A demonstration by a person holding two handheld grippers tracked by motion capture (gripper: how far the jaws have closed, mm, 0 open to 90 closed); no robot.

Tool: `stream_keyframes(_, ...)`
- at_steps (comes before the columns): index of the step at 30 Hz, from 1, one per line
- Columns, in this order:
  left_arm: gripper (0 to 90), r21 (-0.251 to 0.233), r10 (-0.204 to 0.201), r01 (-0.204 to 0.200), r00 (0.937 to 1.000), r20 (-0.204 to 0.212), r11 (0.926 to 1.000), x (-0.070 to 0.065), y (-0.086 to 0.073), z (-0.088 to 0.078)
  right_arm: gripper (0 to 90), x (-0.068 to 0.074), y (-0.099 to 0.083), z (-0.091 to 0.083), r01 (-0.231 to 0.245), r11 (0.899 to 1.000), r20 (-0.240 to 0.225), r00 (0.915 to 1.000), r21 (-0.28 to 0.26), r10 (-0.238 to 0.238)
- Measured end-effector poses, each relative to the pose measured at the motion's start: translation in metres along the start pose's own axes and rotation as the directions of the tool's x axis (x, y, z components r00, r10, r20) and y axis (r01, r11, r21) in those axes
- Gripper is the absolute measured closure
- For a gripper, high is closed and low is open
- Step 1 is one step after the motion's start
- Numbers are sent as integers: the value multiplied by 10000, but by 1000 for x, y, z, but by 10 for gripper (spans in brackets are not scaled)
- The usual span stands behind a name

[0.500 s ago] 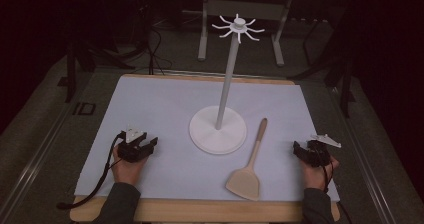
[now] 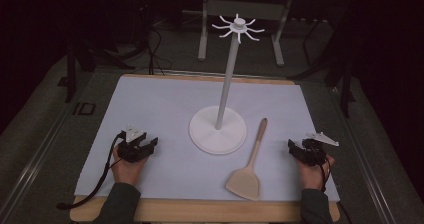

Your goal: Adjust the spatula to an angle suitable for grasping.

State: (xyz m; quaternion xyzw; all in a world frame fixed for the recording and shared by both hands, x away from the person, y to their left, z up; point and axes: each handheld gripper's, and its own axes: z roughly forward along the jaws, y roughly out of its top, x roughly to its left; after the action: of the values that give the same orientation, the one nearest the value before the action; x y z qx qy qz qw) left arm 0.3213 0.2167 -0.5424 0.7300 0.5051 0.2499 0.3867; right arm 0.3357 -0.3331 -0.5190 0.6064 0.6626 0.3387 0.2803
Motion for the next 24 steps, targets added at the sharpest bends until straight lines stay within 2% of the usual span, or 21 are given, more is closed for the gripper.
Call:
stream_keyframes(1,480,7,8,-9,10000,17,10000,0,0,0,587,8,2,1,217,9996,-371,9991,191,-210)
stream_keyframes(2,478,66,35,-36,10000,27,10000,0,0,0,663,13,3,3,378,9990,-577,9977,254,-362)
stream_keyframes(4,478,74,46,-46,10000,20,10000,0,0,1,787,24,5,7,776,9960,-932,9929,446,-732)
stream_keyframes(6,478,78,52,-52,10000,19,10000,0,0,1,868,35,8,12,1163,9915,-1014,9887,583,-1100)
stream_keyframes(9,477,95,46,-47,10000,28,9999,0,0,1,896,46,14,22,1479,9857,-1137,9838,807,-1383)
stream_keyframes(12,475,106,49,-49,10000,39,9999,0,0,1,895,53,17,26,1517,9841,-1257,9822,920,-1396)
stream_keyframes(13,475,103,51,-52,10000,39,9999,0,0,1,893,56,18,26,1527,9839,-1381,9806,931,-1391)
stream_keyframes(14,475,108,55,-55,10000,45,9999,0,0,1,859,65,18,24,1765,9798,-1635,9735,944,-1596)
stream_keyframes(15,474,127,57,-58,10000,56,9999,0,1,1,827,70,18,24,1828,9782,-1750,9709,987,-1637)
stream_keyframes(17,474,120,60,-61,10000,56,9999,0,0,1,706,76,17,23,1888,9769,-1815,9688,1001,-1686)
stream_keyframes(18,472,98,58,-58,10000,47,9999,0,0,1,636,79,17,23,1779,9790,-1864,9698,998,-1573)
stream_keyframes(19,471,99,68,-68,10000,46,9999,0,0,1,611,82,16,23,1591,9824,-1923,9715,977,-1383)
stream_keyframes(21,469,123,78,-78,10000,51,9999,0,1,1,542,85,17,23,1384,9855,-1718,9778,985,-1201)
stream_keyframes(23,465,148,30,-31,10000,73,9999,0,1,1,446,84,19,23,1209,9872,-1749,9793,1044,-1014)
stream_keyframes(24,464,155,14,-15,10000,80,9999,0,1,1,442,85,19,23,1119,9879,-1836,9788,1077,-909)
